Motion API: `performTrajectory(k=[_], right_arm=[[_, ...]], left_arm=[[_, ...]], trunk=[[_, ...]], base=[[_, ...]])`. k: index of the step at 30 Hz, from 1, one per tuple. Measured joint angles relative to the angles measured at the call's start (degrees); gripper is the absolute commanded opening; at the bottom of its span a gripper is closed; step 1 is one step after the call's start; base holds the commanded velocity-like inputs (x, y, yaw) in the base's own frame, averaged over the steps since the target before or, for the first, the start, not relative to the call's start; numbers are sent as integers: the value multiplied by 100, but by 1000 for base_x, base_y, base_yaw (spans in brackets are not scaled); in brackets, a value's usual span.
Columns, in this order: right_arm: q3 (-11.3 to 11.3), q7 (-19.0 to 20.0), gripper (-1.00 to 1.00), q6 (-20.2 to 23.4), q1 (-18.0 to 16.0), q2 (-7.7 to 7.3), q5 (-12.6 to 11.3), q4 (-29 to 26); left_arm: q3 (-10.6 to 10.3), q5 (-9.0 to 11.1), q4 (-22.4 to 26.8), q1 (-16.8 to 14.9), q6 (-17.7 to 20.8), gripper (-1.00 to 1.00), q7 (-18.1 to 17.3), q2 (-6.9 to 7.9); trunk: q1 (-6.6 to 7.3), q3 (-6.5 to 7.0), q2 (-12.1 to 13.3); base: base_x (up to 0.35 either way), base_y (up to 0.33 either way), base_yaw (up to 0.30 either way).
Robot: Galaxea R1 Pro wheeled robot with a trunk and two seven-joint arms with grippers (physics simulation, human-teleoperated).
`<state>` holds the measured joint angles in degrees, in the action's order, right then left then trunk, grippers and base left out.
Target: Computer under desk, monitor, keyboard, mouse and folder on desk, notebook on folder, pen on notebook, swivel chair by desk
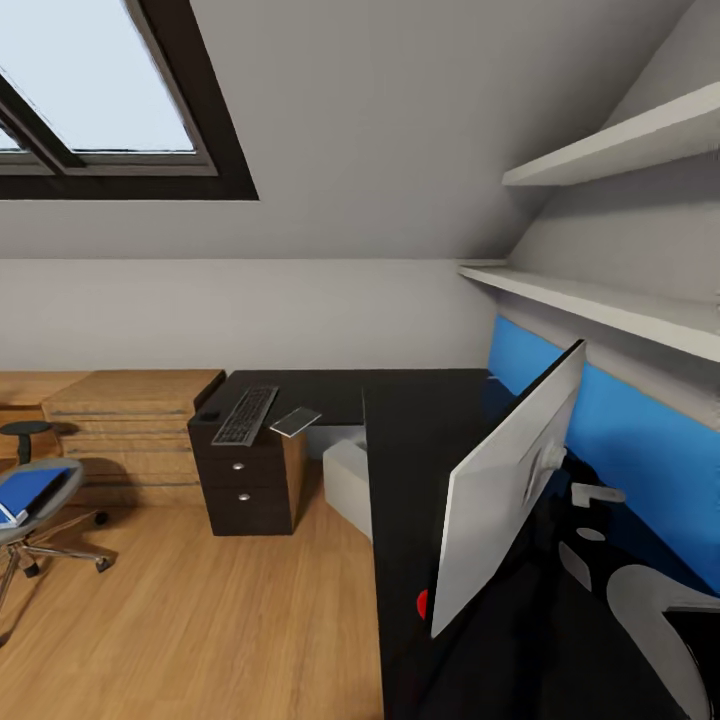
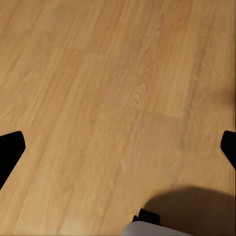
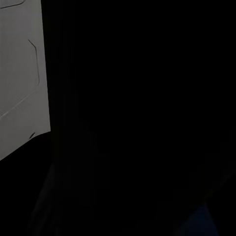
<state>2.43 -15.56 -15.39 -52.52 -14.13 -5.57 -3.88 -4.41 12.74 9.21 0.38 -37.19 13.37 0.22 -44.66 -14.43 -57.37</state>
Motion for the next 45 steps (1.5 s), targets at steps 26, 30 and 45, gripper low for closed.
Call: performTrajectory(k=[26, 30, 45], right_arm=[[-13, -1, -100, 6, 0, 0, 20, -3], [-4, -3, -100, -3, 2, -1, -8, 2], [-21, 37, -100, 24, -2, 2, 81, -15]], left_arm=[[13, 12, -1, -1, 23, 100, 18, 2], [13, 15, 0, -4, 24, 100, 17, 2], [12, 22, -3, -1, 23, 100, 19, 2]], trunk=[[-1, 0, 0], [-1, 0, 1], [0, 1, -1]], base=[[4, -134, 0], [0, -241, 0], [0, -30, 0]])
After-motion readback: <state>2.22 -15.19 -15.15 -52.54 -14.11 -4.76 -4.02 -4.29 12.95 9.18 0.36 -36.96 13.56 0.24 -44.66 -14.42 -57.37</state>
